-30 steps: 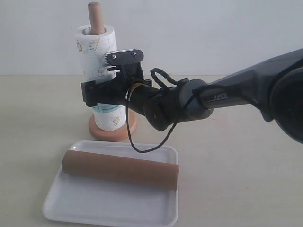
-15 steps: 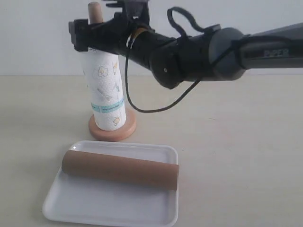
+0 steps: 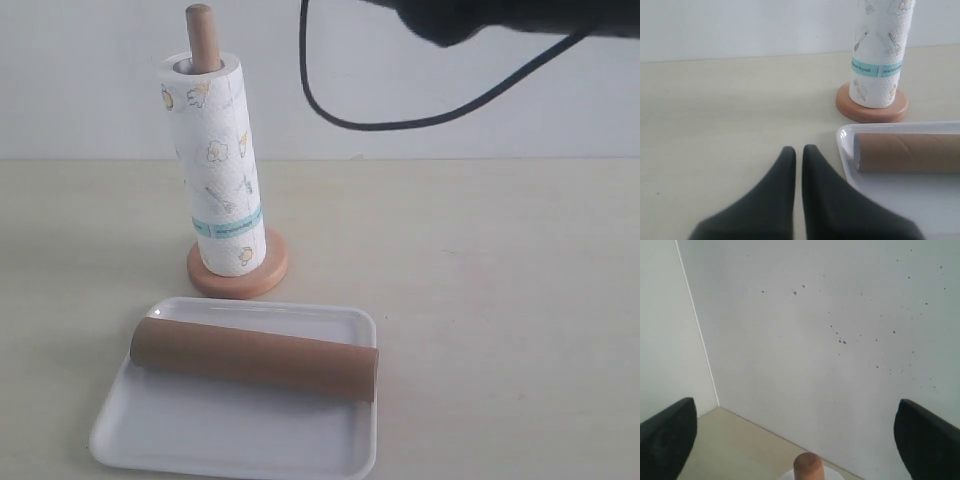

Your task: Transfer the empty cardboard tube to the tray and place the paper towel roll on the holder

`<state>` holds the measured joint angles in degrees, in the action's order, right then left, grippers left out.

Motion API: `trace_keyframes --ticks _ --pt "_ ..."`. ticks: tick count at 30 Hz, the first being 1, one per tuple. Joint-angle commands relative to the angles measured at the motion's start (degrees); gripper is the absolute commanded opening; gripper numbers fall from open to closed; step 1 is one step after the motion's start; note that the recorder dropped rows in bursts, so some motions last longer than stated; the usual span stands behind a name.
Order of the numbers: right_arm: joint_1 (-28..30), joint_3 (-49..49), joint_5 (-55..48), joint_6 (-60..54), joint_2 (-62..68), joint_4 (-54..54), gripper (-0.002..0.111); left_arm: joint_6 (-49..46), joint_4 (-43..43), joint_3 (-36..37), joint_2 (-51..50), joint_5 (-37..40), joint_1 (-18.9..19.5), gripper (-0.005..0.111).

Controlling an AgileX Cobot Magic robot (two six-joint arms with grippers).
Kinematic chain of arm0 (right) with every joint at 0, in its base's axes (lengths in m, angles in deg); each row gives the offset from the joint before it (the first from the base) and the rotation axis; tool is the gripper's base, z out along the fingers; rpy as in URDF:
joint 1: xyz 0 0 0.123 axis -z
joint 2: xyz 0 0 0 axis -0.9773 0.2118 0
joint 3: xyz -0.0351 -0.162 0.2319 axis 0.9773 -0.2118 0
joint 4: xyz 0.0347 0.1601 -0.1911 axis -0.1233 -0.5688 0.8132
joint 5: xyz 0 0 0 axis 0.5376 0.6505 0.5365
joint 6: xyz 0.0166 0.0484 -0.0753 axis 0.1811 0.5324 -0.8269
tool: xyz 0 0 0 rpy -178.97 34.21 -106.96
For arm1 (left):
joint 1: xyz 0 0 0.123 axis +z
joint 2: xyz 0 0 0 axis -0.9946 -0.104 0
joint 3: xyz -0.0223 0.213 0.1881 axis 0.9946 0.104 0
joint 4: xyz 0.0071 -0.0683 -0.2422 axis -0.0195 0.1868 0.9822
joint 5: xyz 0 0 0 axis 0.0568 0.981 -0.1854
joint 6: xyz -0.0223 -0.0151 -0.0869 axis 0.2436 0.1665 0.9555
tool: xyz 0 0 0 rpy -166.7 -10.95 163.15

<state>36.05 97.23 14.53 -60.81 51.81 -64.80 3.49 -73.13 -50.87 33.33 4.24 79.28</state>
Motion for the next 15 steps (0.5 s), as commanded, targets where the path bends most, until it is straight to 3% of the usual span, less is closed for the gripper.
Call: trace_keyframes --ticks 1,4,6,8,11,12,15 --pt "-0.1 0.1 -8.0 -1.9 -4.5 -0.1 0.105 -0.1 0.2 0.2 0.2 -0.2 0.1 0.004" --pt "-0.1 0.1 -13.6 -2.3 -6.8 0.1 0.099 -0.1 0.2 0.2 0.2 -0.2 0.1 0.004" --pt "-0.1 0.1 -17.4 -3.5 -8.0 0.6 0.085 -0.1 0.2 0.2 0.2 -0.2 0.1 0.004" --pt "-0.1 0.1 -20.4 -3.9 -8.9 1.0 0.065 -0.1 0.2 0.2 0.2 -0.2 0.1 0.004" --pt "-0.1 0.1 -26.3 -4.9 -10.1 1.4 0.022 -0.1 0.2 0.2 0.2 -0.2 0.1 0.004" --pt "-0.1 0.1 -28.8 -5.2 -10.6 1.4 0.0 -0.1 0.2 0.2 0.2 -0.2 0.1 0.004" --pt "-0.1 0.1 -33.4 -5.6 -11.6 1.8 0.003 -0.1 0.2 0.2 0.2 -0.2 0.1 0.004"
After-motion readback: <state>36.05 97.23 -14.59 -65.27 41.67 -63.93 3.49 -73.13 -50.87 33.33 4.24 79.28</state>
